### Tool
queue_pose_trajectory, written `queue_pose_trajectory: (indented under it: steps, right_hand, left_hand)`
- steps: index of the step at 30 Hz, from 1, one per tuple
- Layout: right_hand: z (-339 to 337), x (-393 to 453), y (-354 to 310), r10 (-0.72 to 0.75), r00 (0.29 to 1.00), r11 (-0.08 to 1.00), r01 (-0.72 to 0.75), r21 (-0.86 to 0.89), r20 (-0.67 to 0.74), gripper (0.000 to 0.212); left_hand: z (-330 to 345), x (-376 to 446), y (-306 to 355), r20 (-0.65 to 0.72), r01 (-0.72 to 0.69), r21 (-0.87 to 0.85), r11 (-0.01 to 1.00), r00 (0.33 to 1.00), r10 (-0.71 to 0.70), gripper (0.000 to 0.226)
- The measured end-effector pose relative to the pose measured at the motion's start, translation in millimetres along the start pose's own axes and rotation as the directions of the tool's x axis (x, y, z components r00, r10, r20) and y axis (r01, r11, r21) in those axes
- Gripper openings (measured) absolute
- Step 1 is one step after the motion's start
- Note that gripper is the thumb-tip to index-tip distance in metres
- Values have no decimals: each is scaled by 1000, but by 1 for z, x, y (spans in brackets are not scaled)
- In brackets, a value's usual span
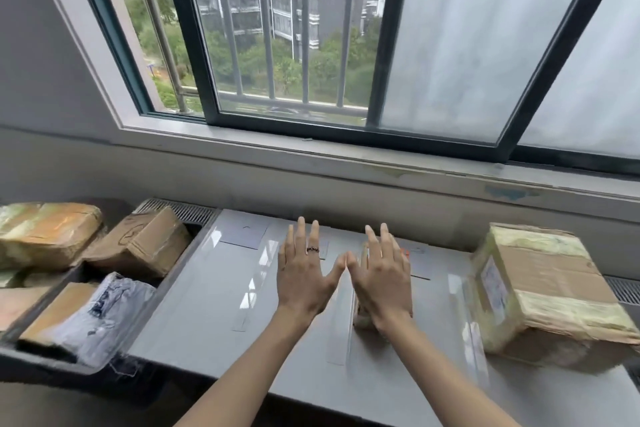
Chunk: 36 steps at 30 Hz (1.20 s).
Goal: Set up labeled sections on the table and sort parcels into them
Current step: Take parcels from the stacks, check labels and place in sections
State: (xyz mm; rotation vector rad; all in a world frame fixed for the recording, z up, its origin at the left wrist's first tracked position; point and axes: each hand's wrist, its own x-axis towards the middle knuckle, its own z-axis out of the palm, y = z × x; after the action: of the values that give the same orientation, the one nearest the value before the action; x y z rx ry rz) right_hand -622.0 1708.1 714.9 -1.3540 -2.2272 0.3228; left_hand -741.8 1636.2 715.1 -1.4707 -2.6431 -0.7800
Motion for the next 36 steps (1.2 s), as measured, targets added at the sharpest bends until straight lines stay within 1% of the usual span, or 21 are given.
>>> queue_pose_trajectory:
  steps: [7, 12, 15, 18, 22, 30, 36]
  right_hand:
    - [31, 16, -42, -93, 995, 995, 92, 32, 47, 73]
    - [49, 26, -71, -151, 988, 988, 150, 27, 45, 68]
    - [67, 33, -87, -155, 986, 986, 152, 62, 55, 68]
    - [85, 34, -108, -169, 984, 985, 166, 51, 53, 66]
    - [110, 35, -144, -150, 988, 988, 149, 26, 39, 65]
    - [169, 31, -233, -49, 999, 999, 49, 5, -1, 65]
    - [194, 26, -277, -5, 1000, 1000, 5, -21, -16, 63]
  left_hand:
    - [-14, 12, -42, -10, 79, 52, 996, 997, -79, 86]
    - [-20, 23, -73, -27, 129, 76, 989, 992, -127, 90]
    - [-24, 29, -94, -30, 140, 79, 987, 990, -138, 89]
    - [-30, 36, -120, -23, 149, 90, 985, 989, -148, 91]
    - [-39, 53, -164, -12, 132, 75, 988, 991, -131, 89]
    - [-64, 89, -265, 25, 31, 73, 997, 999, -33, 93]
    - [-80, 102, -312, 74, -10, 98, 995, 997, 3, 92]
